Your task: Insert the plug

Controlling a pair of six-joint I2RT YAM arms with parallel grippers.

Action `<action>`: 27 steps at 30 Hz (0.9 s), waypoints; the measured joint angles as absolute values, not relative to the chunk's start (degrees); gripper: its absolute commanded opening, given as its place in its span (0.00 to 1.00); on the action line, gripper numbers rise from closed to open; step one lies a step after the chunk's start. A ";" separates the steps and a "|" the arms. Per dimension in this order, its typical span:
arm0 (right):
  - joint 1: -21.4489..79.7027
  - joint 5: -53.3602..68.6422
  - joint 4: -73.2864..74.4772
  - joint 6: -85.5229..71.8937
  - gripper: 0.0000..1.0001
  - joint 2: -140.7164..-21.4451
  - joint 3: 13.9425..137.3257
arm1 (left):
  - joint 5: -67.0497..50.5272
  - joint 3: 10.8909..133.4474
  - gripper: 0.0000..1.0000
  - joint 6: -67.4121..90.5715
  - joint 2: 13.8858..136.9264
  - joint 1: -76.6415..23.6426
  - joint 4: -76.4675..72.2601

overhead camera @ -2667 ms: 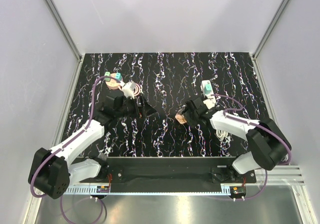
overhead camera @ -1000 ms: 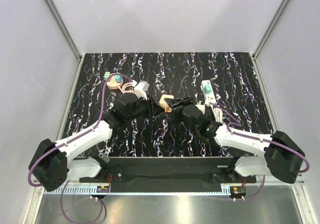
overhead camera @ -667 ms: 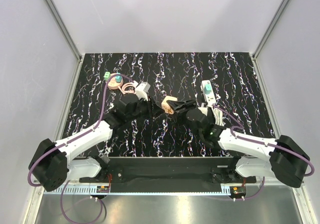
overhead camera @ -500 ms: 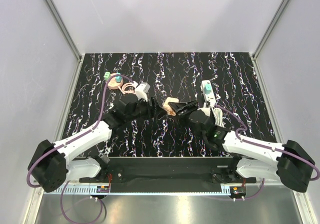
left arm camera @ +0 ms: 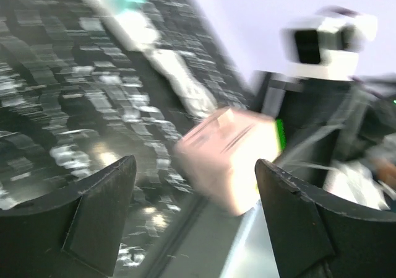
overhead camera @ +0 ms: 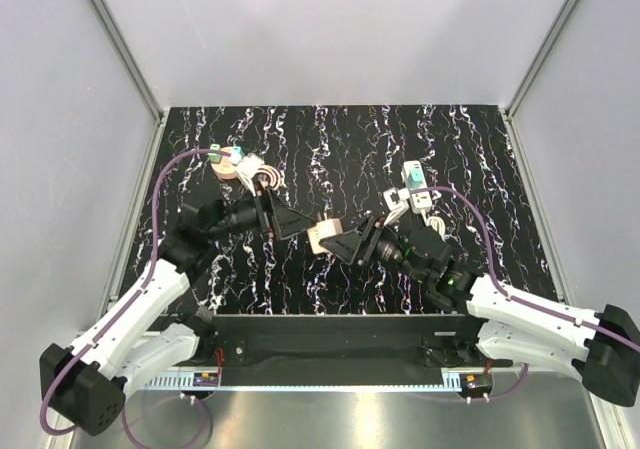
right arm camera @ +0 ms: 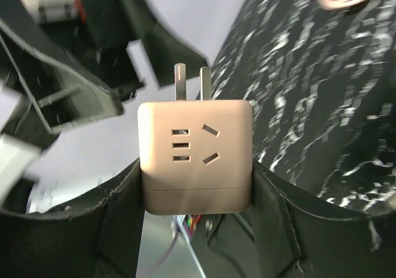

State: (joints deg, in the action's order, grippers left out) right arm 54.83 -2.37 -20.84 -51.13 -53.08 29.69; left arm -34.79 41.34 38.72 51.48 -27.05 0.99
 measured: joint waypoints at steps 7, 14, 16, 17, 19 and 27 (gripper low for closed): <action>54.98 12.27 -27.09 -45.71 0.00 -52.75 29.23 | -50.02 41.12 0.87 41.01 51.33 -27.05 -4.71; 55.02 18.13 -31.94 -45.32 0.00 -52.77 29.23 | -56.45 40.64 0.85 41.52 50.54 -27.05 -7.29; 55.05 18.83 -32.86 -45.47 0.00 -52.77 29.23 | -57.30 40.32 0.82 42.13 50.26 -27.05 -8.51; 55.05 19.18 -33.06 -45.54 0.00 -52.80 29.23 | -57.74 39.94 0.76 42.72 50.17 -27.05 -9.52; 55.05 19.46 -33.19 -45.87 0.02 -53.10 29.21 | -58.70 38.70 0.68 45.04 50.26 -27.05 -12.69; 54.98 18.46 -32.03 -47.27 0.29 -53.28 28.80 | -61.23 34.11 0.20 53.60 53.04 -26.72 -25.76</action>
